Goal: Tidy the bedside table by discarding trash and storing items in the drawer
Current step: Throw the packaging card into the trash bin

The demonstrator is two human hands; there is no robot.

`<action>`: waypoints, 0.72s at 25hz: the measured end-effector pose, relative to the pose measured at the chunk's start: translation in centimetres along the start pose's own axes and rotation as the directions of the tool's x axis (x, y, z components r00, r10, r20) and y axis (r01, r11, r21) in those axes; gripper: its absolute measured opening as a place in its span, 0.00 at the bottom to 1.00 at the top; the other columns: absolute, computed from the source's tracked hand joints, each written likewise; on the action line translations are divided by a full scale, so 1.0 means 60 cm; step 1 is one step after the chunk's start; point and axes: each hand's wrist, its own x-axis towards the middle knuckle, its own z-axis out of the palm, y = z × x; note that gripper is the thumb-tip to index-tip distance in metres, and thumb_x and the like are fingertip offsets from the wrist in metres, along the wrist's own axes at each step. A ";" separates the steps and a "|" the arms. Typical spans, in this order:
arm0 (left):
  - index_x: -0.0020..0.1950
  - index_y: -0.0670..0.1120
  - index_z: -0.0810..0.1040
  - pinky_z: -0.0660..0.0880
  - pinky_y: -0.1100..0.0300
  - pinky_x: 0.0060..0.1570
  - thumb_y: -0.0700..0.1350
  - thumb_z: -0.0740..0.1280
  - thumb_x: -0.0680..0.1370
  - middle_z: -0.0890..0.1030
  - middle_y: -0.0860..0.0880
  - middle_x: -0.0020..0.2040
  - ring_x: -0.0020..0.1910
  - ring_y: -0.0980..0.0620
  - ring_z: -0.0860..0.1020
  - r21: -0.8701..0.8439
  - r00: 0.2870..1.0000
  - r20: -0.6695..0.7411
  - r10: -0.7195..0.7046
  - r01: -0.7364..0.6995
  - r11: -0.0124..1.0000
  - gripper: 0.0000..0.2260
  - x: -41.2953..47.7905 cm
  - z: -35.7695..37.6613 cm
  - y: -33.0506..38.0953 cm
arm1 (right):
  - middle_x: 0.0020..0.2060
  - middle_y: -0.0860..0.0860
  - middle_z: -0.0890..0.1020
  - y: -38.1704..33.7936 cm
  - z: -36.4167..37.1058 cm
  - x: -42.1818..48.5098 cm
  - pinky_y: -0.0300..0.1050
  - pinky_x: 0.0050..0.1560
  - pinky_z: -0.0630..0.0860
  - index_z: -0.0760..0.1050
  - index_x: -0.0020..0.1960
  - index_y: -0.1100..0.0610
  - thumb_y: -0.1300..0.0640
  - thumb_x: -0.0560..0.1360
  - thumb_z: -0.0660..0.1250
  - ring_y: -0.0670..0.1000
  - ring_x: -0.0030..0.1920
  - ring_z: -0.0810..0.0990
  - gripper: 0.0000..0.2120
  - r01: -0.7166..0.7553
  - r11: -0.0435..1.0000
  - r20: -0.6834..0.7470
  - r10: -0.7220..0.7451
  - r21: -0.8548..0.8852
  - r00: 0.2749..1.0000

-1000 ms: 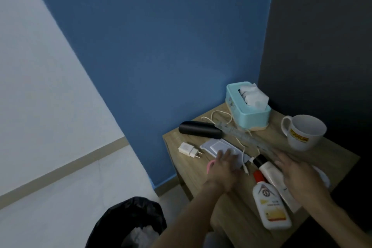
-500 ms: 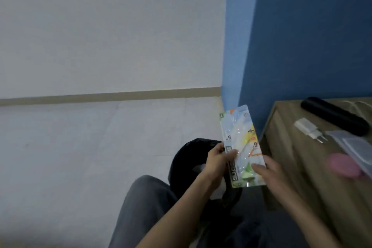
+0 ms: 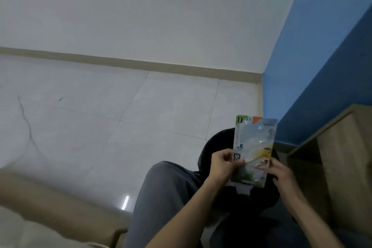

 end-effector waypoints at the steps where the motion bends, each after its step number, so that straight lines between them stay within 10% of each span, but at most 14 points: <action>1: 0.38 0.45 0.77 0.78 0.66 0.38 0.33 0.70 0.72 0.80 0.48 0.38 0.35 0.57 0.78 -0.001 1.000 0.006 -0.012 0.012 1.000 0.08 0.001 -0.001 0.002 | 0.41 0.54 0.84 0.008 0.004 0.007 0.43 0.37 0.73 0.78 0.48 0.59 0.69 0.74 0.60 0.54 0.40 0.80 0.11 0.003 1.000 -0.015 -0.003 0.003 1.000; 7: 0.53 0.42 0.80 0.78 0.57 0.53 0.39 0.68 0.74 0.83 0.43 0.53 0.48 0.51 0.80 0.035 0.987 -0.112 -0.113 0.118 0.992 0.08 0.033 -0.017 -0.032 | 0.41 0.57 0.83 0.052 0.032 0.053 0.45 0.36 0.75 0.78 0.50 0.60 0.65 0.74 0.63 0.57 0.40 0.82 0.07 -0.210 0.973 -0.020 0.213 0.093 0.977; 12: 0.69 0.48 0.70 0.63 0.49 0.72 0.41 0.64 0.74 0.65 0.49 0.72 0.73 0.46 0.62 0.305 0.907 -0.397 -0.141 0.275 0.912 0.22 0.065 -0.043 -0.085 | 0.33 0.59 0.83 0.103 0.053 0.098 0.44 0.31 0.76 0.76 0.52 0.68 0.68 0.74 0.63 0.58 0.38 0.79 0.08 -0.475 0.859 -0.001 0.484 0.192 0.875; 18: 0.76 0.52 0.55 0.72 0.47 0.64 0.34 0.58 0.76 0.70 0.41 0.69 0.64 0.40 0.73 0.031 0.858 -0.345 -0.381 0.416 0.909 0.31 0.096 -0.046 -0.152 | 0.39 0.60 0.79 0.140 0.071 0.121 0.44 0.30 0.79 0.72 0.54 0.67 0.68 0.76 0.60 0.58 0.38 0.77 0.08 -0.580 0.748 0.086 0.587 0.322 0.805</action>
